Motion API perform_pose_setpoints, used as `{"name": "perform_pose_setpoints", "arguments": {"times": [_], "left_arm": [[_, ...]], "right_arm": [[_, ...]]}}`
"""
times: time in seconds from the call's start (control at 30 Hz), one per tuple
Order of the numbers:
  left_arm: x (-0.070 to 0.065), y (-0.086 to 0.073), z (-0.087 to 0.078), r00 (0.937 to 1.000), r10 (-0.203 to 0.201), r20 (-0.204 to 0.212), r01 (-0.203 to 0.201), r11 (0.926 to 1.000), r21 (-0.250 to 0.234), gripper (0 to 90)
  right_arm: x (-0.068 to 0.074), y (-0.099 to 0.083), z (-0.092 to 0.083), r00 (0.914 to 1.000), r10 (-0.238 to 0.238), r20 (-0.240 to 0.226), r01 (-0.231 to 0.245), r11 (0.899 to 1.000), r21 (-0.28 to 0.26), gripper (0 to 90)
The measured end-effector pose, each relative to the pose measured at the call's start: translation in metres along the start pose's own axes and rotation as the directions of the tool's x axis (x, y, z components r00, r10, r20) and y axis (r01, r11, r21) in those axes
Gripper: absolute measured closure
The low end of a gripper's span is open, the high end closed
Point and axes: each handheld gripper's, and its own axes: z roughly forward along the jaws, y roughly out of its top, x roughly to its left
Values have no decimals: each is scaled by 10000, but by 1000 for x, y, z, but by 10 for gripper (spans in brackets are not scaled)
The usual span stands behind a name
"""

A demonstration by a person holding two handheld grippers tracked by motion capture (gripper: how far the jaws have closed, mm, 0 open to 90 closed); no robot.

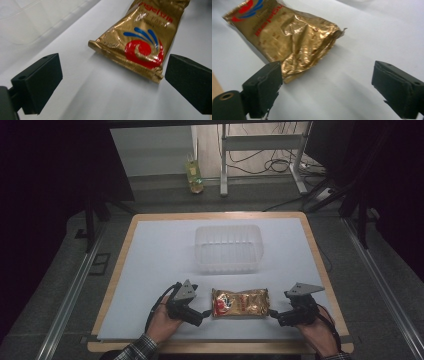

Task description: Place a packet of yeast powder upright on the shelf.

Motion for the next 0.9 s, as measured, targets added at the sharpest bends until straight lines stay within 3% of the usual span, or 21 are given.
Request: {"name": "perform_pose_setpoints", "arguments": {"times": [0.03,0.1,0.23,0.37,0.63,0.9], "left_arm": [[2,0,1,9988,-321,376,328,9993,-182,4],[2,-1,2,9985,-315,451,328,9991,-271,0],[-1,0,2,9993,-3,361,17,9992,-394,0],[-3,2,3,9993,50,384,-40,9997,-235,0],[-2,4,2,9973,-332,659,343,9993,-154,3],[-3,8,3,9990,-168,403,166,9998,57,33]], "right_arm": [[-2,-1,0,10000,-34,-42,33,10000,-61,66],[-4,-3,0,10000,-33,-28,33,10000,-34,51],[-6,-5,2,9998,-133,146,132,9999,101,45],[-6,-5,2,9998,-166,124,165,9998,79,45],[-7,-6,3,9999,-36,107,35,9999,107,45],[-6,-5,3,10000,80,-17,-80,9997,218,49]]}}
